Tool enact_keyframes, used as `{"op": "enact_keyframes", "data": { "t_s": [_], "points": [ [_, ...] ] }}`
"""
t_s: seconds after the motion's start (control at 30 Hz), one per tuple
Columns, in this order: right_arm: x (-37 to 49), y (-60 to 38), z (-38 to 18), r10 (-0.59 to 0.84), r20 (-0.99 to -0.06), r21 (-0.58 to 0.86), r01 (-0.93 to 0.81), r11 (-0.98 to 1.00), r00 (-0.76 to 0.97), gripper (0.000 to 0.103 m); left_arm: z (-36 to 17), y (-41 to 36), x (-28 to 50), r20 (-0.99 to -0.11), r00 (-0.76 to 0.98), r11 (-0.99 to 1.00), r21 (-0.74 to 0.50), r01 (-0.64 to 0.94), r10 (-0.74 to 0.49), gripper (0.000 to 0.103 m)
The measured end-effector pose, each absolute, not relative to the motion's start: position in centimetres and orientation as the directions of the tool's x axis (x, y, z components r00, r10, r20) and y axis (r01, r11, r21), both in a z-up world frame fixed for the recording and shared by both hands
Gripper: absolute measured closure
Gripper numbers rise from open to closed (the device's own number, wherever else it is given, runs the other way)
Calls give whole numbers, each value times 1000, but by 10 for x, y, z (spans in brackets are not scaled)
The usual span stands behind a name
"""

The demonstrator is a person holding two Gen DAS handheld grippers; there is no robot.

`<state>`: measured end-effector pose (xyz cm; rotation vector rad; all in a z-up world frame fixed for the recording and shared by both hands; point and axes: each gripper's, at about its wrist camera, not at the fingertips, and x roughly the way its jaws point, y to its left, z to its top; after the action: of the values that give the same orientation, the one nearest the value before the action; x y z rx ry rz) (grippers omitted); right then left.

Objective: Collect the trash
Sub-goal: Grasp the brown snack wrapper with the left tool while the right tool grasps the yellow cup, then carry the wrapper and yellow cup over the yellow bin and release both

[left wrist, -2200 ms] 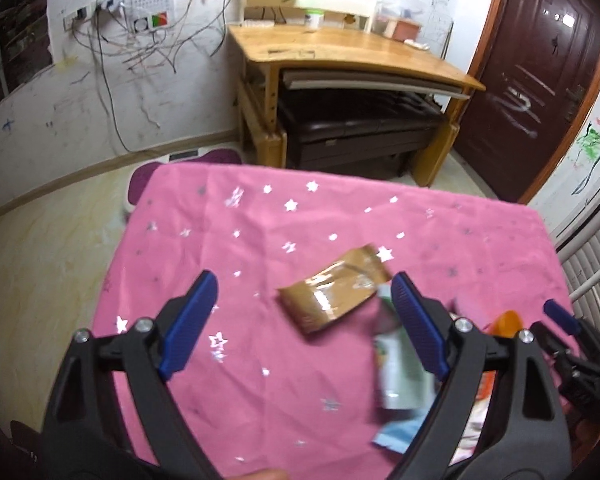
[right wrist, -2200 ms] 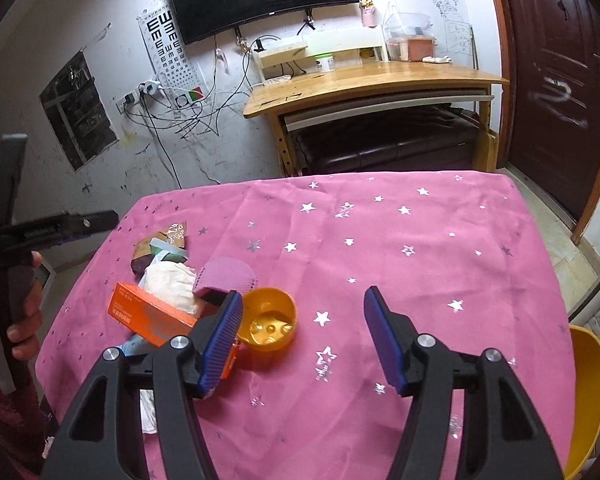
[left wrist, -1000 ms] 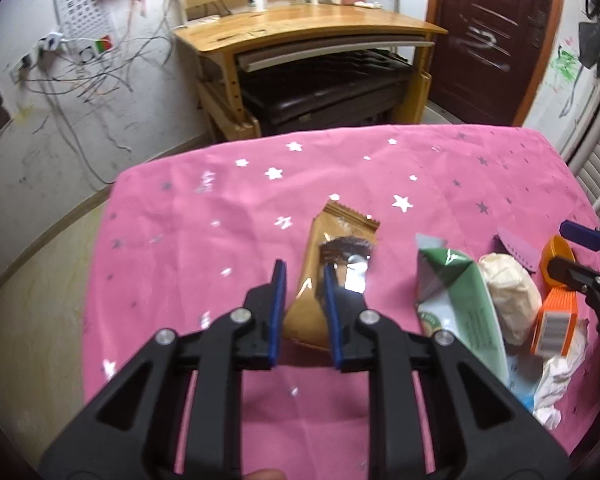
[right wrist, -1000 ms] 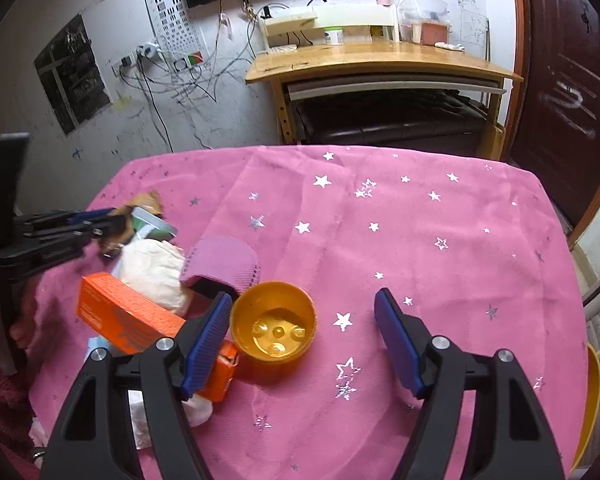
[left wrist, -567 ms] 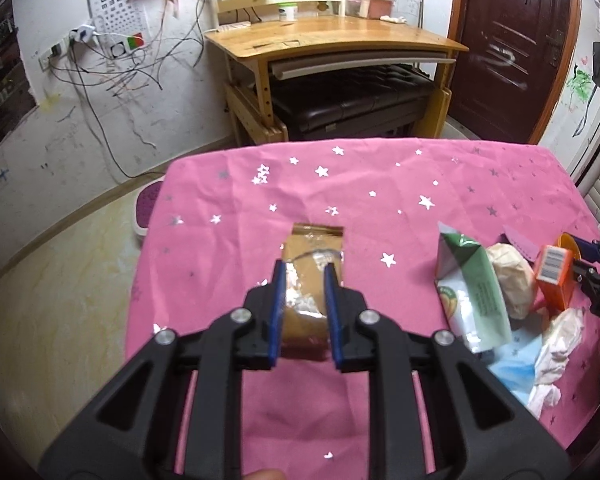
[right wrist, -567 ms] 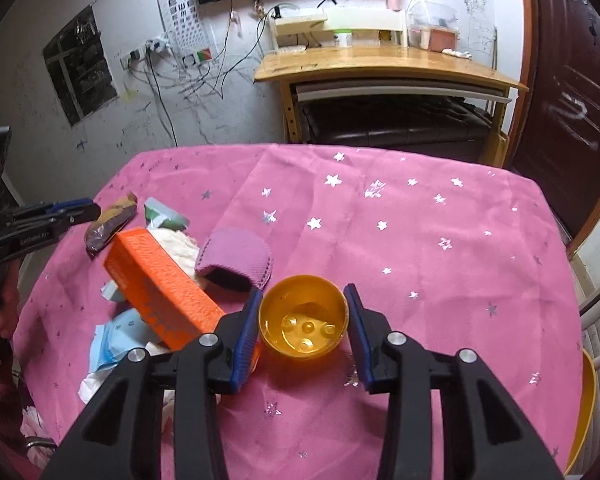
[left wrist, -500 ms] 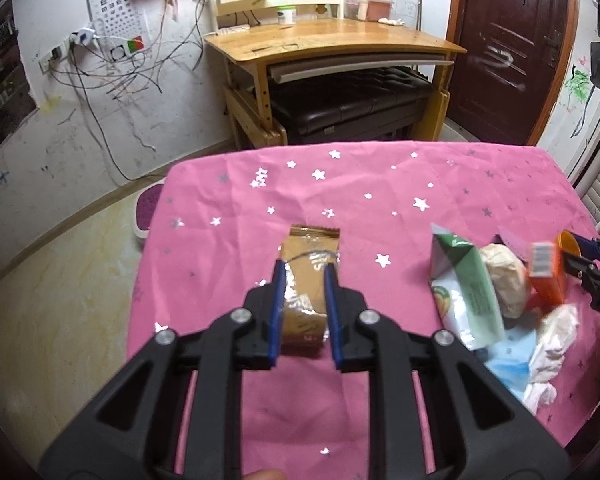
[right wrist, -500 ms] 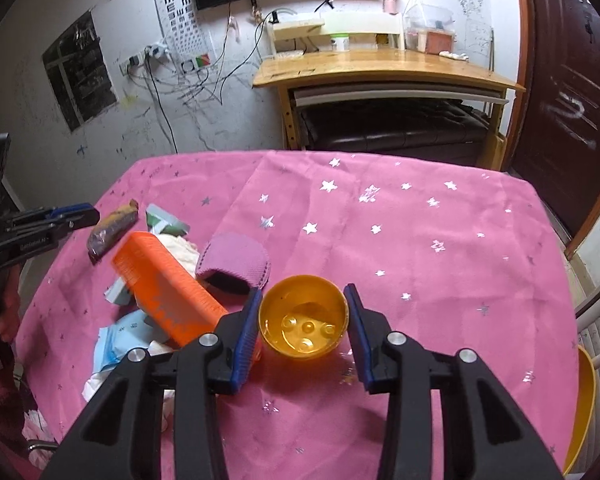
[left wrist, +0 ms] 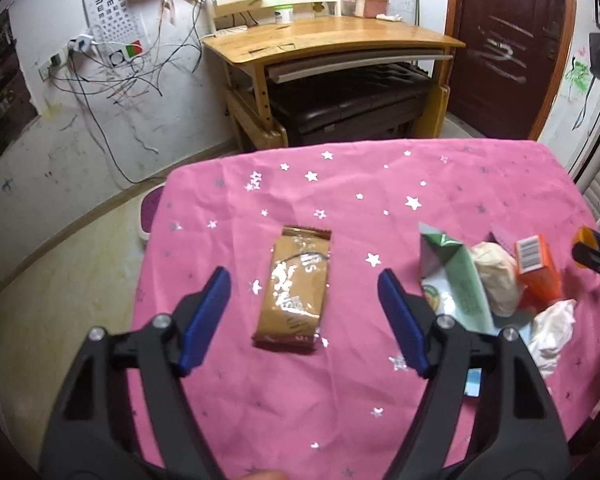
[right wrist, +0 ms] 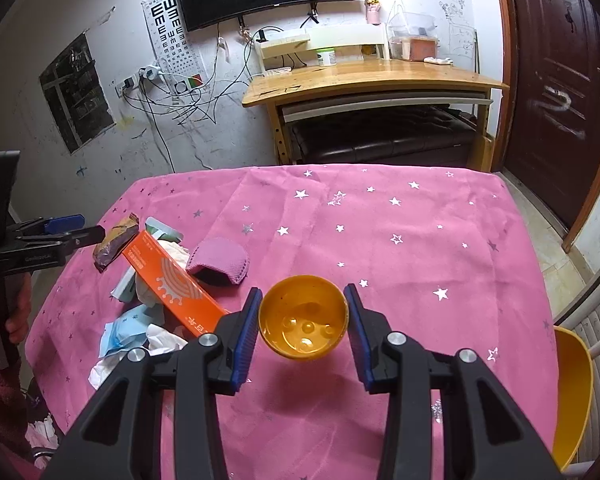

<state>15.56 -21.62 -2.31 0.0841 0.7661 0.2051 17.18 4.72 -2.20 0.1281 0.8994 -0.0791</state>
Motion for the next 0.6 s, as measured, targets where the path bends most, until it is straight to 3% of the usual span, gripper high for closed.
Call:
{"op": "enact_keyframes", "data": {
  "t_s": [0.1,0.3,0.37,0.6],
  "points": [
    [154,-217,-22,216,-676,152,-154,976,704,68,-33,47,181,-803,596,988,103,115,14,46],
    [150,-220,-21,210,-673,148,-149,978,709,68,-53,55,197,-830,557,991,99,89,33,52],
    [150,-221,-20,207,-671,149,-144,978,712,68,-57,57,198,-832,555,992,82,95,15,69],
    [145,-230,-18,199,-658,157,-126,980,726,68,-49,51,192,-820,572,993,71,95,4,84]
  ]
}}
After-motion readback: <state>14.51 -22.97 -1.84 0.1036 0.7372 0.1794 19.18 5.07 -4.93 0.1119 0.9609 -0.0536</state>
